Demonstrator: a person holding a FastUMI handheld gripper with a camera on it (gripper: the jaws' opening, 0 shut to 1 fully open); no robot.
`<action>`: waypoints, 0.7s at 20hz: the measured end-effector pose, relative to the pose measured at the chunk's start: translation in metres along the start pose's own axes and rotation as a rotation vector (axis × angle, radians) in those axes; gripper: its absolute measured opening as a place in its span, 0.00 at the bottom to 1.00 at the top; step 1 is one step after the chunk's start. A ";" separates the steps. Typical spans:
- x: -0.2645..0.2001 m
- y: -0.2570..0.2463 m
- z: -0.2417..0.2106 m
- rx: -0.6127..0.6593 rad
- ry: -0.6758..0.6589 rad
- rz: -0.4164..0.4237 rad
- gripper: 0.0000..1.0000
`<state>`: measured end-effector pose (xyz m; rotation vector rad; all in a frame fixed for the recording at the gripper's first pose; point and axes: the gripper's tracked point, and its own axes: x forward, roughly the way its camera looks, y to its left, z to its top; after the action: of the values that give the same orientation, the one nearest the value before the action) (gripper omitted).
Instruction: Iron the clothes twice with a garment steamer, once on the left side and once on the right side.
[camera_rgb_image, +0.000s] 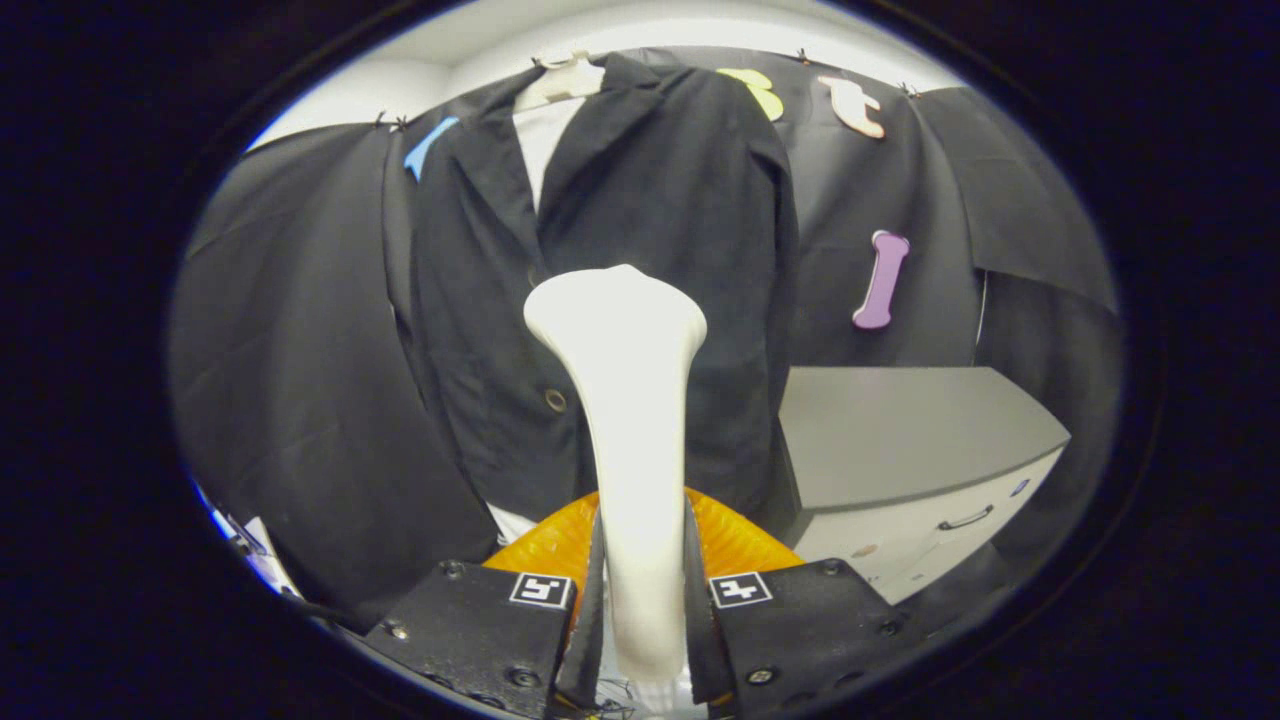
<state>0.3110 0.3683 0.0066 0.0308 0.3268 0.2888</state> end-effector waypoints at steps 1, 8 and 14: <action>-0.003 0.009 0.013 -0.001 -0.021 0.005 0.37; -0.014 0.075 0.102 0.006 -0.158 0.011 0.37; -0.017 0.122 0.181 0.012 -0.266 0.024 0.37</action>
<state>0.3203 0.4830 0.1921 0.0838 0.0638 0.3022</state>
